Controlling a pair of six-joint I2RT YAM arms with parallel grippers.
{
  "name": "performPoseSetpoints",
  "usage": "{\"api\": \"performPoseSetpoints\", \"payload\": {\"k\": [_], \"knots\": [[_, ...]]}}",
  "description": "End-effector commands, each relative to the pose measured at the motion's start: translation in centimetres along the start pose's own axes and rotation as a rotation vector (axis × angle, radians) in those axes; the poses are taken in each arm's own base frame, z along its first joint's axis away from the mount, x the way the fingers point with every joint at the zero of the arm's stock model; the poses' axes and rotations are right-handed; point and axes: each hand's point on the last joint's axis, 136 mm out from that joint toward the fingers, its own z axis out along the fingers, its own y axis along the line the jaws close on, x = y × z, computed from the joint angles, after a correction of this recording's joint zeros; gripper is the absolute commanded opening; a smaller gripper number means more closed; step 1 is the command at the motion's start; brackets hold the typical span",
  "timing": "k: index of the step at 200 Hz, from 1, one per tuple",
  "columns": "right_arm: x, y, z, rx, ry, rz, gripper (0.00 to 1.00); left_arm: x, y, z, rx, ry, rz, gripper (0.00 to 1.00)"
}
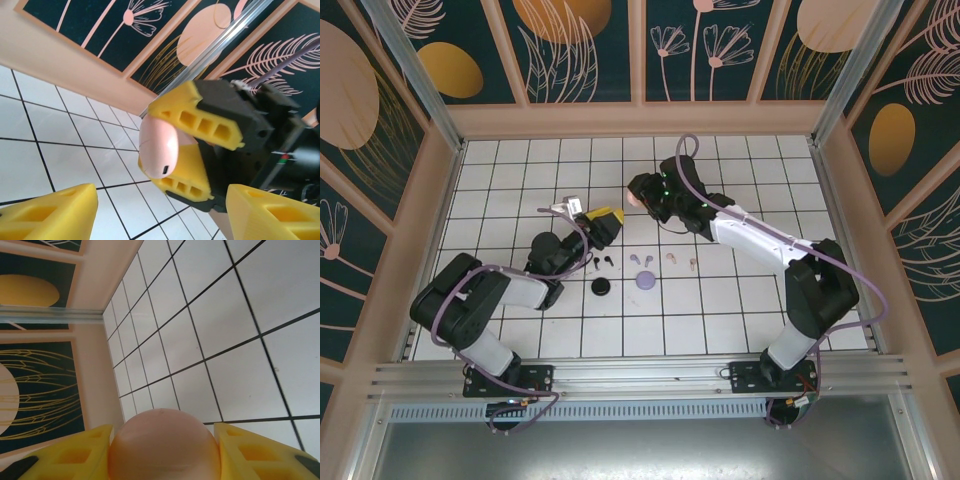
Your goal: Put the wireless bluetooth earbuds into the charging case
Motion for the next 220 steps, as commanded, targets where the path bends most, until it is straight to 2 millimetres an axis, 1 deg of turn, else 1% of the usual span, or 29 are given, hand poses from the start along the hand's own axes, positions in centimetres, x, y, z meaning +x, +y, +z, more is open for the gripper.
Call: {"api": "performPoseSetpoints", "payload": {"k": [1, 53, 70, 108, 145, 147, 150, 200, 220], "knots": [[0.0, 2.2, 0.0, -0.052, -0.017, 0.000, 0.39, -0.9, -1.7, 0.9, 0.072, -0.033, 0.012, 0.67], [1.1, 2.9, 0.2, -0.060, -0.003, -0.010, 0.39, -1.0, -1.8, 1.8, 0.079, -0.033, 0.016, 0.61], [1.4, 3.3, 0.3, -0.065, 0.003, -0.015, 0.39, -1.0, -1.8, 2.0, 0.081, -0.035, 0.017, 0.60], [1.9, 3.4, 0.4, -0.066, 0.011, -0.019, 0.39, -0.9, -1.5, 2.5, 0.074, -0.037, 0.017, 0.58], [2.2, 3.5, 0.4, -0.068, 0.014, -0.022, 0.39, -1.6, -1.8, 2.8, 0.079, -0.060, 0.021, 0.56], [2.2, 3.6, 0.4, -0.069, 0.015, -0.022, 0.39, -1.0, -1.1, 2.9, 0.065, -0.047, 0.017, 0.56], [2.2, 3.6, 0.4, -0.069, 0.015, -0.022, 0.39, -0.8, -0.9, 3.0, 0.060, -0.043, 0.015, 0.56], [2.5, 3.7, 0.2, -0.073, 0.019, -0.025, 0.39, -0.8, -0.6, 3.5, 0.058, -0.042, 0.016, 0.49], [2.5, 3.6, 0.2, -0.073, 0.021, -0.025, 0.39, -0.9, -0.7, 3.6, 0.057, -0.048, 0.020, 0.45]]}}
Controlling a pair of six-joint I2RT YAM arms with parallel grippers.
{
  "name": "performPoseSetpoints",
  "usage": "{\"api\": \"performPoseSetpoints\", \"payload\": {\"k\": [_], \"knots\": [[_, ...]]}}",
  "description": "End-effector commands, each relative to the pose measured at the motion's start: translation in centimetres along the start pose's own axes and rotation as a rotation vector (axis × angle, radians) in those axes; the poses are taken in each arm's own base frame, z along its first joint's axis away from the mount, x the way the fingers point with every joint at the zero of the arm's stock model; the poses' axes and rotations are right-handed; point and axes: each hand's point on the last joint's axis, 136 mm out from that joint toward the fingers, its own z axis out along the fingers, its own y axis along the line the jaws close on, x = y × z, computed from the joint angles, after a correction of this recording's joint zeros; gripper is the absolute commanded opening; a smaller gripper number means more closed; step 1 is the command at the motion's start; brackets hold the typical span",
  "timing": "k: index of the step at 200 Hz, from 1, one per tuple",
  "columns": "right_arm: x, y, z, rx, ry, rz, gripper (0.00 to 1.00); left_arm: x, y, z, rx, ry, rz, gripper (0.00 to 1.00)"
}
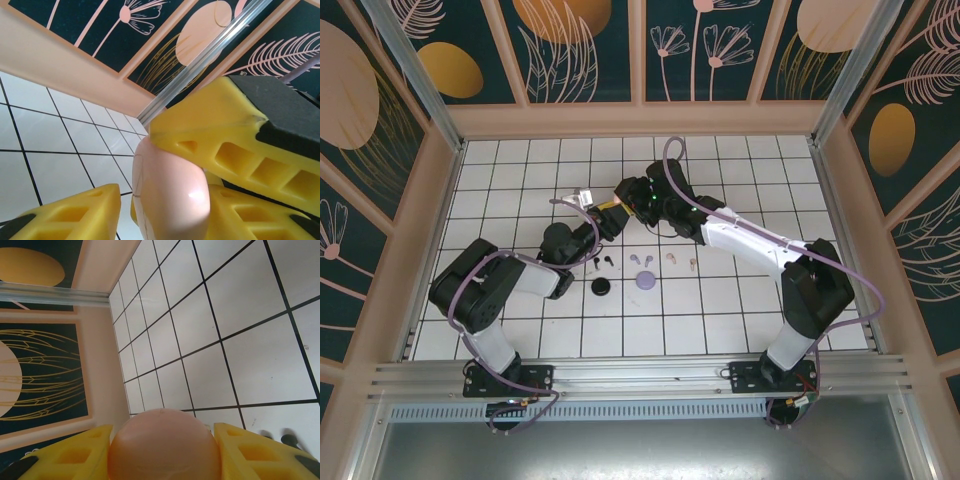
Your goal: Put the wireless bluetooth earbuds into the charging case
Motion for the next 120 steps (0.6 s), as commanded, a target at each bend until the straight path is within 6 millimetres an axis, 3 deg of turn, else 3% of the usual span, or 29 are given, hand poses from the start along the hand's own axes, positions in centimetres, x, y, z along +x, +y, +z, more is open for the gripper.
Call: {"api": "performPoseSetpoints", "payload": {"k": [1, 120], "knots": [[-0.3, 2.1, -0.3, -0.055, -0.017, -0.001, 0.39, -1.0, -1.1, 0.6, 0.040, -0.044, 0.020, 0.45], [0.1, 2.0, -0.6, -0.063, -0.011, 0.008, 0.39, -2.2, -1.7, 0.7, 0.051, -0.086, 0.032, 0.14]]}}
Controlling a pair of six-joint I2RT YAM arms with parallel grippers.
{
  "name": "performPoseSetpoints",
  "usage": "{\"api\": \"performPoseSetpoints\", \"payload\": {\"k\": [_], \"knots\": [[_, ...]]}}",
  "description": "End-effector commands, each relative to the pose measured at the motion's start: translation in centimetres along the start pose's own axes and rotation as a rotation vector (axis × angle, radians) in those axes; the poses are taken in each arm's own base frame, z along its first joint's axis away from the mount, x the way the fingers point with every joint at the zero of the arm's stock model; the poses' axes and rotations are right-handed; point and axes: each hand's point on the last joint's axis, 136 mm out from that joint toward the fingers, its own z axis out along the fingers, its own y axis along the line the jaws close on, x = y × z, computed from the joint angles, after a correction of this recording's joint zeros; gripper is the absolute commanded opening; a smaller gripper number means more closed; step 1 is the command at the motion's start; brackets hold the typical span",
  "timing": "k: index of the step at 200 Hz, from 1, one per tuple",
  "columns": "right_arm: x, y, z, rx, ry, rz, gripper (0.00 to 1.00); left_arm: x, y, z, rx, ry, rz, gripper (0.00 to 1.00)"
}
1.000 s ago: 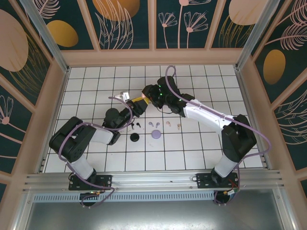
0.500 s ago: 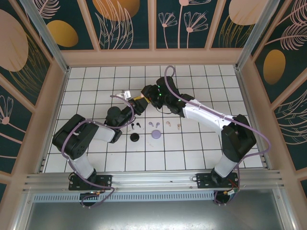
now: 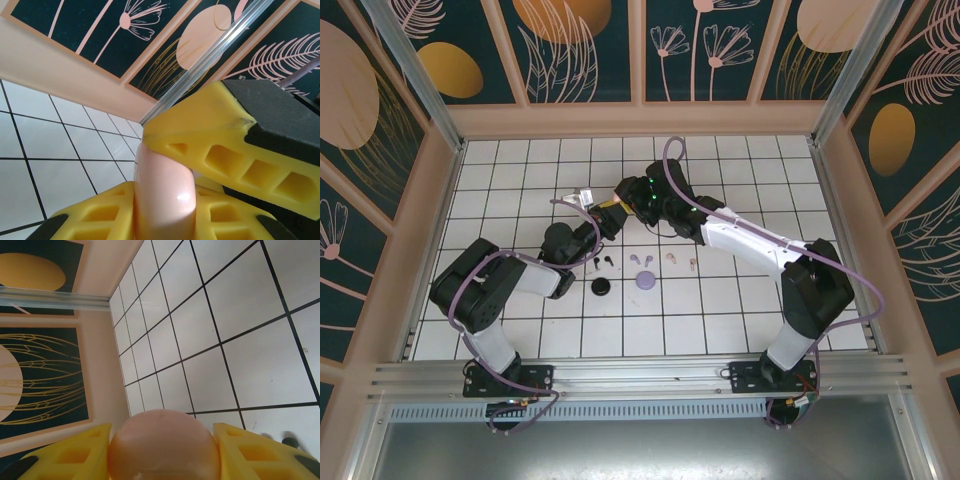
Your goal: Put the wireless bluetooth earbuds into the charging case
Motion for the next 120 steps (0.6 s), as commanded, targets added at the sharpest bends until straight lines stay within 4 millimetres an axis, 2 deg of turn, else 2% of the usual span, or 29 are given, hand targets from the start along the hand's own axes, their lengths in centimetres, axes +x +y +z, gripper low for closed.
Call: {"api": "performPoseSetpoints", "payload": {"k": [1, 33, 44, 73, 92, 120], "knots": [[0.3, 2.0, -0.6, -0.064, 0.003, 0.003, 0.39, -1.8, -1.6, 0.6, 0.056, -0.065, 0.006, 0.13], [0.2, 2.2, -0.8, -0.071, 0.000, 0.006, 0.41, -1.8, -1.8, 0.7, 0.068, -0.062, 0.001, 0.00], [0.1, 2.4, -0.9, -0.076, -0.005, 0.006, 0.44, -1.7, -1.8, 0.7, 0.070, -0.058, -0.002, 0.00], [-1.4, 2.9, -1.6, -0.091, -0.039, 0.008, 0.72, -1.4, -1.6, 0.6, 0.065, -0.045, -0.010, 0.00], [-3.3, 3.4, -3.2, -0.112, -0.096, -0.006, 0.83, -1.0, -1.3, 0.5, 0.050, -0.026, -0.011, 0.00], [-5.3, 2.8, -6.6, -0.111, -0.175, -0.066, 0.85, -0.4, -1.3, 0.2, 0.041, 0.011, 0.004, 0.00]]}}
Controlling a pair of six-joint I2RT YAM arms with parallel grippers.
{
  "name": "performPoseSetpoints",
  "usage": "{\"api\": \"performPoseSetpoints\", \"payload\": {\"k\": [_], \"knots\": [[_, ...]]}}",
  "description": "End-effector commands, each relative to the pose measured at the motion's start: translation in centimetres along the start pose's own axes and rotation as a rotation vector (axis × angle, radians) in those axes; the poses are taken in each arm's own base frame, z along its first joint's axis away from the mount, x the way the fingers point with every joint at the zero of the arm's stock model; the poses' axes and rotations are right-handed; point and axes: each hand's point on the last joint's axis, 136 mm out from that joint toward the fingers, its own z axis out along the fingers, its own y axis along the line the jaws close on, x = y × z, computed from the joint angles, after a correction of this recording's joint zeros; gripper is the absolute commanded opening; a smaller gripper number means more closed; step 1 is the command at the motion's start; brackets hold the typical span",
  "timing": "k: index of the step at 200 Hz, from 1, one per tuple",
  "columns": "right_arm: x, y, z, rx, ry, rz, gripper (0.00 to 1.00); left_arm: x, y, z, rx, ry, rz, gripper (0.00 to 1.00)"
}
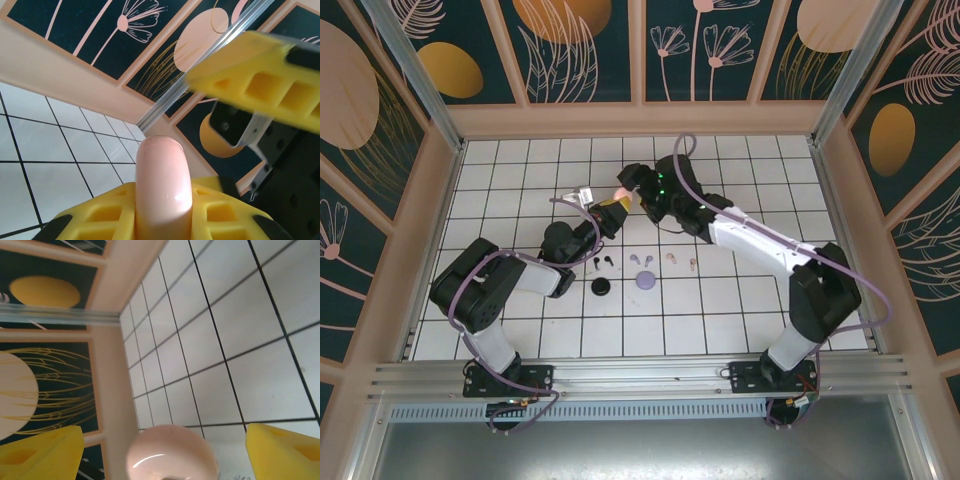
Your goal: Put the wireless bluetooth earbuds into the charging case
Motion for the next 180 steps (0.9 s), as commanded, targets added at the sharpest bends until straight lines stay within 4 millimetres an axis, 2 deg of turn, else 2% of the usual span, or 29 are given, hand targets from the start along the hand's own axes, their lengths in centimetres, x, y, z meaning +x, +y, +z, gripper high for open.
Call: {"api": "performPoseSetpoints", "payload": {"k": [1, 12, 16, 35, 42, 46, 63, 89, 135, 180], "knots": [[-2.7, 2.2, -4.2, -0.077, -0.099, -0.072, 0.85, -0.3, -1.1, 0.0, 0.032, 0.011, 0.016, 0.00], [-3.3, 1.4, -5.4, -0.079, -0.115, -0.115, 0.85, 0.4, -0.9, -0.1, 0.031, 0.044, 0.021, 0.00], [-3.6, 1.1, -5.9, -0.077, -0.121, -0.130, 0.85, -0.2, -2.0, -0.2, 0.056, 0.037, 0.032, 0.00], [-4.5, -0.6, -8.0, -0.079, -0.138, -0.249, 0.85, 0.2, -3.0, -0.1, 0.082, 0.096, 0.072, 0.00], [-3.8, -0.8, -8.6, -0.098, -0.118, -0.310, 0.85, 0.5, -3.2, -0.1, 0.086, 0.127, 0.087, 0.00], [-4.6, -1.2, -9.2, -0.108, -0.134, -0.343, 0.85, 0.7, -3.5, -0.1, 0.092, 0.145, 0.097, 0.00], [-3.9, -2.2, -10.8, -0.158, -0.120, -0.519, 0.84, 1.0, -4.5, 0.0, 0.120, 0.208, 0.150, 0.00], [-1.4, -3.5, -12.9, -0.235, -0.108, -0.729, 0.83, 1.7, -6.2, 0.4, 0.183, 0.315, 0.199, 0.00], [2.0, -4.1, -13.9, -0.361, 0.000, -0.884, 0.81, 3.7, -8.7, 0.6, 0.330, 0.506, 0.169, 0.00], [2.2, -4.1, -13.4, -0.384, 0.048, -0.904, 0.78, 4.2, -9.8, 0.3, 0.390, 0.576, 0.151, 0.00]]}}
